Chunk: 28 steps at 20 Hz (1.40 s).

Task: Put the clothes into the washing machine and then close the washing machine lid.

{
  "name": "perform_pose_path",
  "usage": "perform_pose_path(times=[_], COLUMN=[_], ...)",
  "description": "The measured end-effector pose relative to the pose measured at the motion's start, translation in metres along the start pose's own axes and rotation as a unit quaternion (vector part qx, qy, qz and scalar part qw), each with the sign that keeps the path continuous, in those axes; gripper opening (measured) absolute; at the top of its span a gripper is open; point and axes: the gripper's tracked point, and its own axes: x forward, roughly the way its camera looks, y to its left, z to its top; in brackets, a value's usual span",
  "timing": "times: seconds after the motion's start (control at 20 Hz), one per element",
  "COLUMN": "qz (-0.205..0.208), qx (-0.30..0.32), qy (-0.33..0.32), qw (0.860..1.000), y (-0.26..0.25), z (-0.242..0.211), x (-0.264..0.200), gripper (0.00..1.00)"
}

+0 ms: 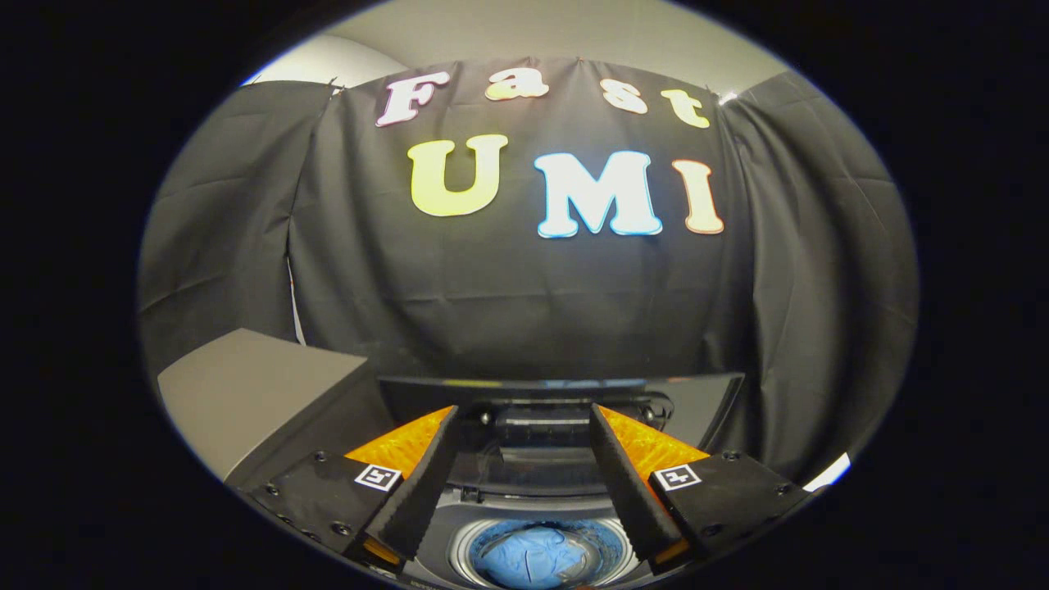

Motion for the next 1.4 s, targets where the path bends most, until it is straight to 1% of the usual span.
perform_pose_path(times=[0.1, 0.3, 0.55, 0.65, 0.7, 0.9, 1.4], qz=[-0.011, -0.020, -0.030, -0.029, -0.023, -0.021, -0.019], qx=[-0.008, -0.007, -0.006, -0.001, 0.004, 0.025, 0.026], qy=[-0.011, -0.039, -0.042, -0.031, -0.034, -0.050, -0.080], qw=[1.000, 0.999, 0.999, 0.999, 0.999, 0.998, 0.996], y=[-0.004, -0.008, -0.021, -0.026, -0.024, -0.027, -0.024], z=[0.007, 0.021, 0.016, 0.004, 0.003, 0.002, -0.008], x=[0.013, 0.039, 0.071, 0.081, 0.081, 0.078, 0.037], gripper=[0.96, 0.97, 0.97, 0.97, 0.97, 0.98, 0.98])
